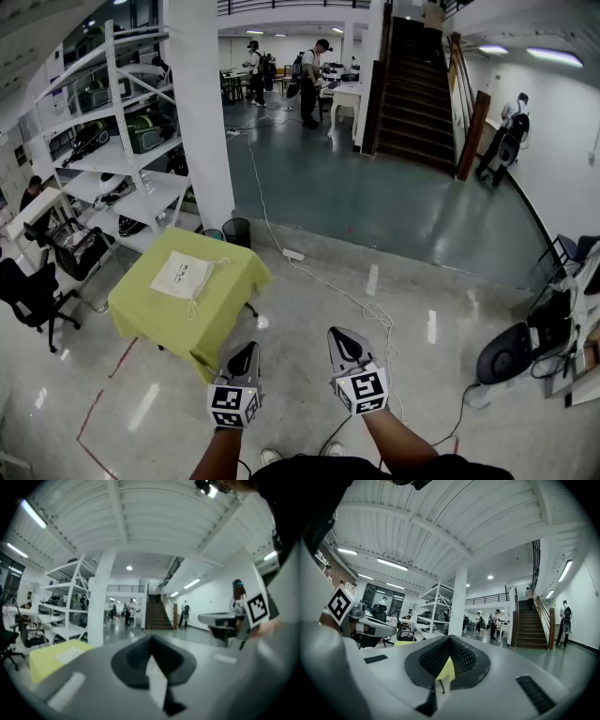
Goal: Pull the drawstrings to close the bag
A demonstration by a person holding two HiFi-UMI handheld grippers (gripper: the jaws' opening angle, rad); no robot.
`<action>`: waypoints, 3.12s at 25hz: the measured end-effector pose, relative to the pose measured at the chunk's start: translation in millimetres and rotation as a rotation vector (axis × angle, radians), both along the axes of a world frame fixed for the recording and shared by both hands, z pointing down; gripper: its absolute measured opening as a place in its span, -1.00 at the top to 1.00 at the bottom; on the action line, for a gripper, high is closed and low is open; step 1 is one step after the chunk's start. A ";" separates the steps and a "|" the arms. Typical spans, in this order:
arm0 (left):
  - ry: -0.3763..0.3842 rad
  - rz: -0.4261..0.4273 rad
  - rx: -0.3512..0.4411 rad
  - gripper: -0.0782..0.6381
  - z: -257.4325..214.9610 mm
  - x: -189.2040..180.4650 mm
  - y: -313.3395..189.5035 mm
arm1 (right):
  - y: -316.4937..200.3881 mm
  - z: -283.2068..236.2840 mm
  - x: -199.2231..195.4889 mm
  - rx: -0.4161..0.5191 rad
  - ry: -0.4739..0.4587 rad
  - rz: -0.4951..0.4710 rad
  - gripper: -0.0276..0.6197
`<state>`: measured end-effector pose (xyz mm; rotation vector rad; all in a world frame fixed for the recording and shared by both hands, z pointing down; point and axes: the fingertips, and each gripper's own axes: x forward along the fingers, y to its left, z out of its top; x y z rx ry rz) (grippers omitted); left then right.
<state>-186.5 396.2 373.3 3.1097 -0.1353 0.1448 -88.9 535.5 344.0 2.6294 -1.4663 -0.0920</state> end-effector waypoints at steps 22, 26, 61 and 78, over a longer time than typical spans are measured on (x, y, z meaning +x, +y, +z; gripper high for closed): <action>-0.013 0.001 -0.022 0.77 19.0 -47.9 -57.9 | -61.1 18.0 -46.2 0.020 -0.055 0.006 0.91; -0.031 0.001 -0.024 0.77 22.6 -54.9 -71.3 | -72.6 20.6 -52.0 0.014 -0.068 0.011 0.91; -0.174 -0.254 -0.017 0.77 55.1 98.9 -139.0 | -168.1 56.5 142.3 -0.016 -0.146 -0.281 0.91; -0.206 -0.391 -0.063 0.77 82.8 114.8 -223.4 | -276.1 76.1 169.1 -0.060 -0.162 -0.427 0.91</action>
